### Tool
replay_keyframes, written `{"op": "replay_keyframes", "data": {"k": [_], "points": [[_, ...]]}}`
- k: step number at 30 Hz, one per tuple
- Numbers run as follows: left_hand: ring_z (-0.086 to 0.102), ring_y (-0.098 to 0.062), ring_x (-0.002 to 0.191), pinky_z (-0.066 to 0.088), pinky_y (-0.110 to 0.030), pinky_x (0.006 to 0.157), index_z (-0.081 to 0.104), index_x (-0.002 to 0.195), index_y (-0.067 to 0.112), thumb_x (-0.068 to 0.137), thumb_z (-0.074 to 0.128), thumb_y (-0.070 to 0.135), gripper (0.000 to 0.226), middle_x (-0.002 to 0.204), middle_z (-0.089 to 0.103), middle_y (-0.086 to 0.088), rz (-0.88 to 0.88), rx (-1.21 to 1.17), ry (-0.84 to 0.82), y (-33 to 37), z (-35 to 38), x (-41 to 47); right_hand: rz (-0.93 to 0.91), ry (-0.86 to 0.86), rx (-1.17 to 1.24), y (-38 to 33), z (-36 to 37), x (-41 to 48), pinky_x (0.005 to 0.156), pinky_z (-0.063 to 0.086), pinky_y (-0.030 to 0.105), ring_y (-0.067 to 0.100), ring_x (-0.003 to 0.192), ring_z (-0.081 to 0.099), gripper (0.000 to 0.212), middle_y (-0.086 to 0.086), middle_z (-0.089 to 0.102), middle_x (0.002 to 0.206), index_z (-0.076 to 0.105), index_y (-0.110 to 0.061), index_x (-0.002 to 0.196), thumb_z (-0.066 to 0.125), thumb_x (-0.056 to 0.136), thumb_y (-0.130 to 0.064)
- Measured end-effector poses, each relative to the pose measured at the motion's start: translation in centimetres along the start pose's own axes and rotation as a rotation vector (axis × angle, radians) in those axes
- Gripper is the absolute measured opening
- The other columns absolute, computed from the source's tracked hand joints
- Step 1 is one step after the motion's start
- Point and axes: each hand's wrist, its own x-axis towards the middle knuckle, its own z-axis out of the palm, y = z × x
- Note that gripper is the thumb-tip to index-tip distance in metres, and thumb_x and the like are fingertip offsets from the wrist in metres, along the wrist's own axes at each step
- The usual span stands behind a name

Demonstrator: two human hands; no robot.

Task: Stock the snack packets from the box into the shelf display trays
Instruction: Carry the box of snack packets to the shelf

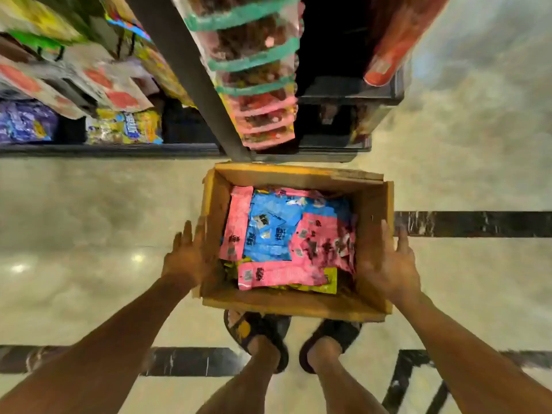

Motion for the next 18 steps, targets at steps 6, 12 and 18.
{"op": "replay_keyframes", "data": {"k": [6,12,18], "points": [[0.059,-0.048,0.125,0.055,-0.057,0.09,-0.019,0.158,0.042,0.094,0.053,0.06,0.098,0.171,0.013,-0.011,-0.088,-0.241,0.142,1.2,1.4,1.7,0.103,0.148,0.115,1.6,4.4,3.7,0.087,0.054,0.057,0.047,0.13,0.048,0.106,0.002,-0.004,0.168,-0.012,-0.049,0.153,0.069,0.083,-0.053],[0.067,-0.033,0.078,0.055,-0.043,0.068,-0.011,0.161,0.039,0.099,0.056,0.047,0.092,0.126,0.066,-0.018,-0.028,-0.349,0.272,1.5,3.5,2.1,0.055,0.185,0.017,2.9,6.1,4.9,0.072,0.057,0.05,0.045,0.092,0.066,0.096,0.016,0.054,0.138,-0.017,-0.045,0.154,0.059,0.095,-0.036],[0.057,-0.017,0.073,0.052,-0.037,0.07,-0.012,0.161,0.035,0.095,0.051,0.057,0.094,0.113,0.07,-0.017,-0.016,-0.401,0.202,1.8,2.3,2.1,0.06,0.2,0.045,3.5,6.2,5.5,0.057,0.056,0.045,0.036,0.06,0.062,0.093,0.014,0.064,0.077,-0.017,-0.042,0.155,0.056,0.098,-0.029]]}}
